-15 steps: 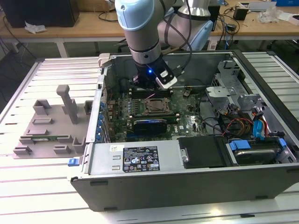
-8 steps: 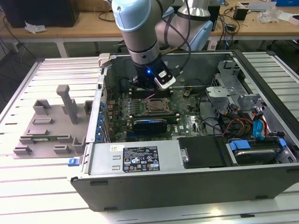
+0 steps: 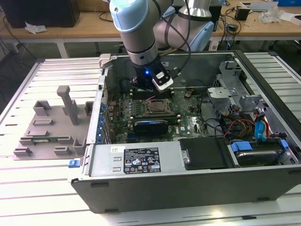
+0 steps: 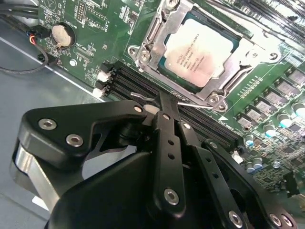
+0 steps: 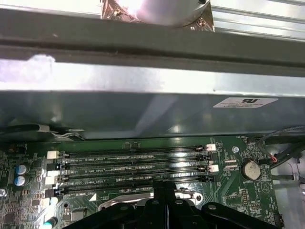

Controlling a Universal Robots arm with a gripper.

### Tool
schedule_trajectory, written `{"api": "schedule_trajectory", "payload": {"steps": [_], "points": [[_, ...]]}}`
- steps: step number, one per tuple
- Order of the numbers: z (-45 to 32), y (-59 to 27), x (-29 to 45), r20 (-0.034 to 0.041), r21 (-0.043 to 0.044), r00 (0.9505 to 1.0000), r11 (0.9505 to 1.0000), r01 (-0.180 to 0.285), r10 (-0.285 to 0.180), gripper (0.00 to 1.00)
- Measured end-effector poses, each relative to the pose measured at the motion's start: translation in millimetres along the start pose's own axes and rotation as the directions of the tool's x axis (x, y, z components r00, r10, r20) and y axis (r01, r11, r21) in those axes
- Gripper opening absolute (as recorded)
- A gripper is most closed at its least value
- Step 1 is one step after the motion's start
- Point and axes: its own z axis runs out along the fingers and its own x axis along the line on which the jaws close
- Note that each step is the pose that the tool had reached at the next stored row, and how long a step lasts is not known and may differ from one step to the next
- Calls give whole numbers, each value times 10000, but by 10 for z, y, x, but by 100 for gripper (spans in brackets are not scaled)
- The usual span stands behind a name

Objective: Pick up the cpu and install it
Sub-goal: 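Install the first cpu locking lever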

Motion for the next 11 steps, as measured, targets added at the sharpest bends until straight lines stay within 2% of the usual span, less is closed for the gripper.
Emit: {"api": "schedule_trajectory", "payload": {"steps": [11], "points": [[53, 57, 31, 115, 96, 9991, 9991, -421, 420, 11]]}}
